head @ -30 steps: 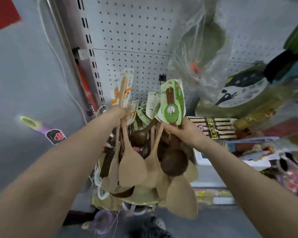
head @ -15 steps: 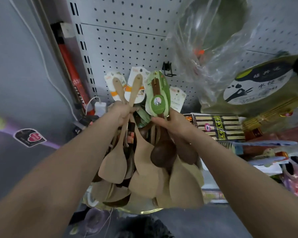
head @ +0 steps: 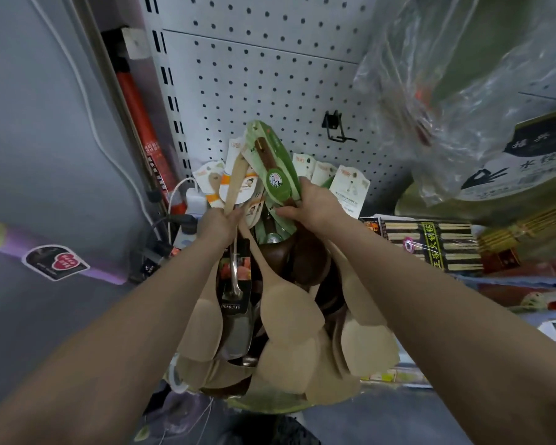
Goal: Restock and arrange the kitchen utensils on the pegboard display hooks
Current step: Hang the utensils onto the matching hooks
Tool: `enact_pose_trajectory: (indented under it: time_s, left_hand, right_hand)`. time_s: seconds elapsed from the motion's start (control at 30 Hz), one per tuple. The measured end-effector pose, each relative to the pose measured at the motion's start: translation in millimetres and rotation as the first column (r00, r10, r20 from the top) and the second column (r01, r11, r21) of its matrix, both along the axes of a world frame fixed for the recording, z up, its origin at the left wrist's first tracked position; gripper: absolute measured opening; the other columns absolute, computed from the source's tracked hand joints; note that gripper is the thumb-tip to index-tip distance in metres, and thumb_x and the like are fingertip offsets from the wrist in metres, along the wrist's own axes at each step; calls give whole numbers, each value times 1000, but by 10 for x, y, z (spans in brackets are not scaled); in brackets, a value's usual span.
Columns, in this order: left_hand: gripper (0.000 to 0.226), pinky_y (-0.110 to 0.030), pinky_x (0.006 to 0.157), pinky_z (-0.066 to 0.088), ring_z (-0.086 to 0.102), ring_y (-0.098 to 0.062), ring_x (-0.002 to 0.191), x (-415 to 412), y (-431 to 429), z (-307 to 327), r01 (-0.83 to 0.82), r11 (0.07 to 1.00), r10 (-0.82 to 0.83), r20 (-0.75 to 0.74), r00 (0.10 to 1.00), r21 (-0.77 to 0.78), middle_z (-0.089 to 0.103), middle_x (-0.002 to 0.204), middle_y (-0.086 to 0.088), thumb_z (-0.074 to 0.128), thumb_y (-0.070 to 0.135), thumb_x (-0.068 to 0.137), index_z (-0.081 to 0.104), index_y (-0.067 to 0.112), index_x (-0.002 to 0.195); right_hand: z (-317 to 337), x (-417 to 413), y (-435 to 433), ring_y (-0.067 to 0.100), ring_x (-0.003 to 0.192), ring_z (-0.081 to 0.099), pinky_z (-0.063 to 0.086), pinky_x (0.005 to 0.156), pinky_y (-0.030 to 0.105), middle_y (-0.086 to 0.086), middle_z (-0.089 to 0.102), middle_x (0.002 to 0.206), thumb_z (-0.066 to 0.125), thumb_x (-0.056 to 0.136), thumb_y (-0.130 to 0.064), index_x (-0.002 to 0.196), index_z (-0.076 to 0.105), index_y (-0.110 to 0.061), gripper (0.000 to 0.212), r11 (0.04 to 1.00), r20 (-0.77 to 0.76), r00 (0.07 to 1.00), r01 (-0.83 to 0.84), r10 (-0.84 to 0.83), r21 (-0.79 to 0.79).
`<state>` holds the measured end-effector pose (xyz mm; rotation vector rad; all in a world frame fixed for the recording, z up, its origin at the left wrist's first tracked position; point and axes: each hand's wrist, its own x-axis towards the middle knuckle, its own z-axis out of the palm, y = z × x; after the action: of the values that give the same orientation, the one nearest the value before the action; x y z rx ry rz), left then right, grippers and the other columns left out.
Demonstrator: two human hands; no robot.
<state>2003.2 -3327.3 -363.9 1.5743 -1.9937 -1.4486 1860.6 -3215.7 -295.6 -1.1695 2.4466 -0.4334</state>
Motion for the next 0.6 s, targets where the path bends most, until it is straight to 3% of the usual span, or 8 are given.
enact_pose_trajectory:
  time_s: [0.17,0.33,0.53,0.6]
  left_hand:
    - [33,-46,90,54,64,-34,98,20,-90,-34,-52,984,76,-138,987,173,68,103,-16,65,36,90,66,7,106]
    - [32,-47,90,54,65,-33,99,-33,-90,12,-72,963,119,-169,978,259,68,105,-15,68,30,88,65,8,110]
    - [38,-50,95,51,62,-35,107,-107,-47,2,-152,923,247,-243,938,352,66,116,-17,68,22,89,61,4,122]
    - [35,-46,92,52,62,-32,101,-103,19,5,-184,897,308,-272,912,401,64,114,-17,64,18,92,60,4,124]
  right_hand:
    - [-140,-23,91,33,110,56,43,84,36,16,60,118,82,74,-41,128,47,-7,73,987,-80,993,80,-92,-142]
    - [-236,-6,266,31,118,48,38,95,35,15,52,128,82,75,-35,135,50,-9,73,967,-78,990,98,-119,-237]
    - [-264,93,448,32,114,48,41,95,38,13,51,123,81,77,-29,127,58,-12,58,949,-104,986,92,-129,-302]
    - [-283,133,515,30,115,48,39,95,35,12,50,124,80,78,-28,127,58,-14,56,953,-114,986,85,-122,-292]
